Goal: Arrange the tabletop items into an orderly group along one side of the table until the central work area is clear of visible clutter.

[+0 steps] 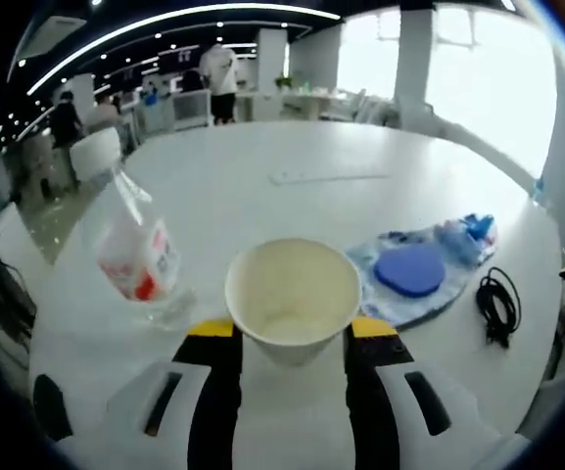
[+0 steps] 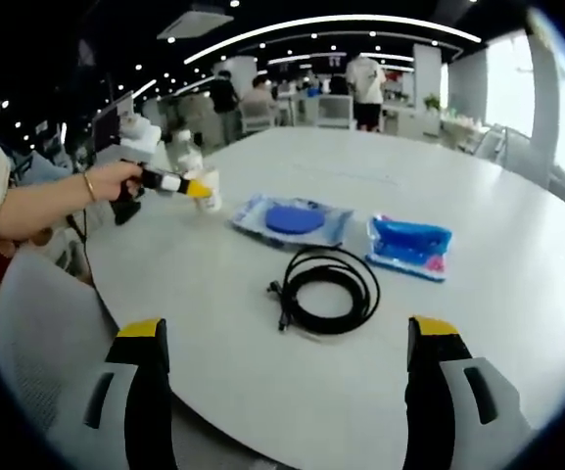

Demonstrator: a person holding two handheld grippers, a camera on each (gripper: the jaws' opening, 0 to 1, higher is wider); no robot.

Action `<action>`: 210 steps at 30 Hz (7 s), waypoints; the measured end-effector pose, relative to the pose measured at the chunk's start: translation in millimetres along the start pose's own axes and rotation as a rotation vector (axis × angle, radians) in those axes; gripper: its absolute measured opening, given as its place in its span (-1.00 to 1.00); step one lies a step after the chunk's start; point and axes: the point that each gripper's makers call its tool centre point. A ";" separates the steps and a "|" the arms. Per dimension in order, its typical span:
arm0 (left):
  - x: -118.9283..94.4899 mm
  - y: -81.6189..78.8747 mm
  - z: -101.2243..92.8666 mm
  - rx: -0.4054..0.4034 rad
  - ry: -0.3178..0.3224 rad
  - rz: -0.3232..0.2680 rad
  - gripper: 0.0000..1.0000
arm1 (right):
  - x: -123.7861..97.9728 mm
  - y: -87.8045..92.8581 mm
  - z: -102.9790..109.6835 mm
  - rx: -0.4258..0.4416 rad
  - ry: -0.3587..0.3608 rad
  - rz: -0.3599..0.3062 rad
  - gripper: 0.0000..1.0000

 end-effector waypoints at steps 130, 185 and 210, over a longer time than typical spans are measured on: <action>-29.6 -105.4 122.1 -0.023 -0.172 -0.306 -0.60 | -8.9 16.4 -14.3 0.011 0.077 0.043 0.99; -48.0 -85.3 71.0 0.003 -0.126 -0.269 -0.59 | -13.8 18.0 -7.5 -0.005 0.073 0.047 0.99; -52.3 -82.1 79.1 0.020 -0.160 -0.236 0.01 | -16.8 11.0 -11.8 -0.006 0.078 0.033 0.99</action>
Point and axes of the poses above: the point that each gripper's makers call its tool centre point, and the gripper's own axes: x roughly forward along the fingers, z roughly to its left, y roughly out of its underside, and after that the axes turned 3 degrees about -z, right-handed
